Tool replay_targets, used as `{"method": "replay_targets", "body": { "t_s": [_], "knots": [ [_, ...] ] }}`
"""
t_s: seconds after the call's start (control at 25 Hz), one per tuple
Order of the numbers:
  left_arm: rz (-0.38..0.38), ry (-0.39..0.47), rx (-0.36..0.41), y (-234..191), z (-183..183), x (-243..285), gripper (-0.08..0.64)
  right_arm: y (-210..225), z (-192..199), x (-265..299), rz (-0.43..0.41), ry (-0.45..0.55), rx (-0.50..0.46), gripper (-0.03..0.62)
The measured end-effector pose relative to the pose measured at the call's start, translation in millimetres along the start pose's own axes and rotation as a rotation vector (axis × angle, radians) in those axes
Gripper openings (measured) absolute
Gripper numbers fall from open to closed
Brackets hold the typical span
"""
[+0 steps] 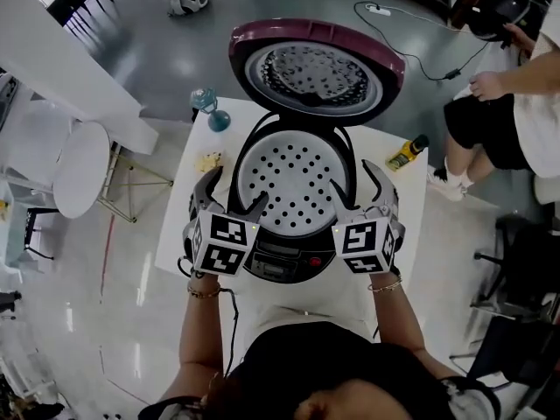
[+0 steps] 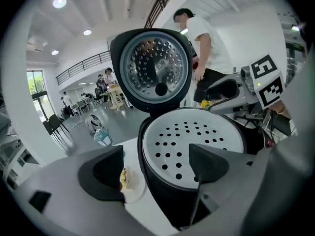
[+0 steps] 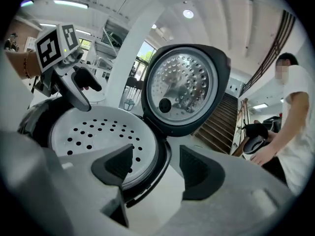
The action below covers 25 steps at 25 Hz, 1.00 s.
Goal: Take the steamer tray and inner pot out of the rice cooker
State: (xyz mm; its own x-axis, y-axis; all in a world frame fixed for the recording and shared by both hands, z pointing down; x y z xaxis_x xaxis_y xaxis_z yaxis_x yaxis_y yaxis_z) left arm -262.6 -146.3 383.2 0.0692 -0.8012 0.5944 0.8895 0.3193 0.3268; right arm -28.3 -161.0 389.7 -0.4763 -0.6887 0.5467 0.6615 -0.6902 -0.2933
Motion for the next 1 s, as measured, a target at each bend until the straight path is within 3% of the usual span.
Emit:
{"method": "replay_targets", "body": {
  "t_s": [0.2, 0.36, 0.56, 0.64, 0.84, 1.0],
  "knots": [
    [0.040, -0.063, 0.076, -2.4, -9.6, 23.8, 0.397, 6.1, -3.3, 23.6, 0.002, -0.091, -0.092, 0.293],
    [0.023, -0.141, 0.200, -5.2, -15.4, 44.3, 0.397, 7.4, -2.9, 42.0, -0.007, -0.235, -0.213, 0.293],
    [-0.004, -0.257, 0.351, -3.9, -12.4, 71.3, 0.396, 4.0, -0.9, 66.0, -0.059, -0.380, -0.294, 0.293],
    [0.017, -0.290, 0.356, -2.1, -11.6, 77.6, 0.383, 5.6, -0.6, 68.5, -0.060, -0.392, -0.301, 0.293],
    [0.069, -0.321, 0.258, -6.4, -13.4, 82.1, 0.353, 12.9, 0.6, 69.0, -0.066, -0.374, -0.254, 0.262],
    [0.061, -0.324, 0.223, -11.5, -14.5, 82.0, 0.351, 12.9, -3.4, 63.2, -0.067, -0.326, -0.226, 0.184]
  ]
}}
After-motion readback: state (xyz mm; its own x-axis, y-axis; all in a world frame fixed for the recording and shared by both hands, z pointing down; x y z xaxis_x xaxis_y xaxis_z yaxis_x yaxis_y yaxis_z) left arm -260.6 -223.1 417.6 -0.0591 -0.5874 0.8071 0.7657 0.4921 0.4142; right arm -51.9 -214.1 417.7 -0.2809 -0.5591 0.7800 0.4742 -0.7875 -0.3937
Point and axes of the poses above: the fingertips, and each gripper's own axes: x forward along the fingers, y to its right, z out of its underside, the point moved 9 cm from there along -x, backward along the fingers, and after that the axes turned 11 degrees about -z, right-handed, at the moved point
